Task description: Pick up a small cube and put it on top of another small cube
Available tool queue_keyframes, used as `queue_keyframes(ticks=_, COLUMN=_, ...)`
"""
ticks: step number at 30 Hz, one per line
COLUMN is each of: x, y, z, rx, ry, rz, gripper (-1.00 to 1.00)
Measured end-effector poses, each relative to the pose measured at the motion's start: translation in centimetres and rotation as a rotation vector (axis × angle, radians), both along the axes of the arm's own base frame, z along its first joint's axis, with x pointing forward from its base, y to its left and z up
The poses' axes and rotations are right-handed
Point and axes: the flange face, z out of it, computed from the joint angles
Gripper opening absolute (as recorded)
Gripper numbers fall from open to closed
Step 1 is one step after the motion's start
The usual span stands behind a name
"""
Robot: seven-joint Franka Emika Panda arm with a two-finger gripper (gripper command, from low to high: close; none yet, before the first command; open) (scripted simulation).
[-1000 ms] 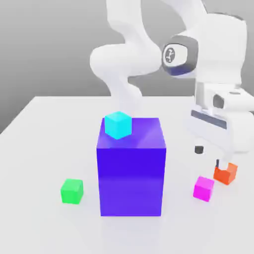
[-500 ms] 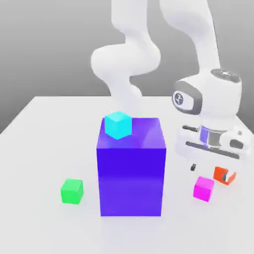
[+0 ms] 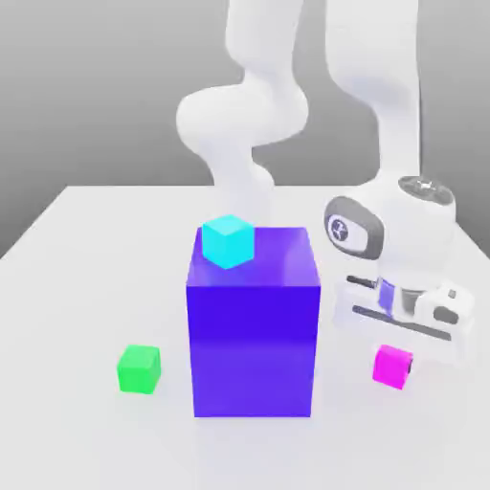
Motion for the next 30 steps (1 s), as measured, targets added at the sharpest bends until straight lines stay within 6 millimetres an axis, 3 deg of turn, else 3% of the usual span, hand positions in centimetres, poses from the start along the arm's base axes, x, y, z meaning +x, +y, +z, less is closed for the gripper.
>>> queue_keyframes(ticks=13, x=0.0, y=0.0, z=6.2, rx=0.001, ry=-0.001, rz=0.000, gripper=-1.00)
queue_keyframes(ticks=16, x=2.0, y=2.4, z=7.5, rx=0.041, ry=-0.023, rz=-0.026, gripper=-1.00)
queue_keyframes(ticks=18, x=3.5, y=2.9, z=8.3, rx=0.044, ry=-0.046, rz=-0.080, gripper=-1.00)
queue_keyframes(ticks=23, x=6.7, y=0.6, z=10.9, rx=-0.019, ry=-0.124, rz=-0.287, gripper=-1.00)
queue_keyframes(ticks=30, x=9.0, y=-4.2, z=15.6, rx=-0.108, ry=-0.265, rz=-0.608, gripper=-1.00)
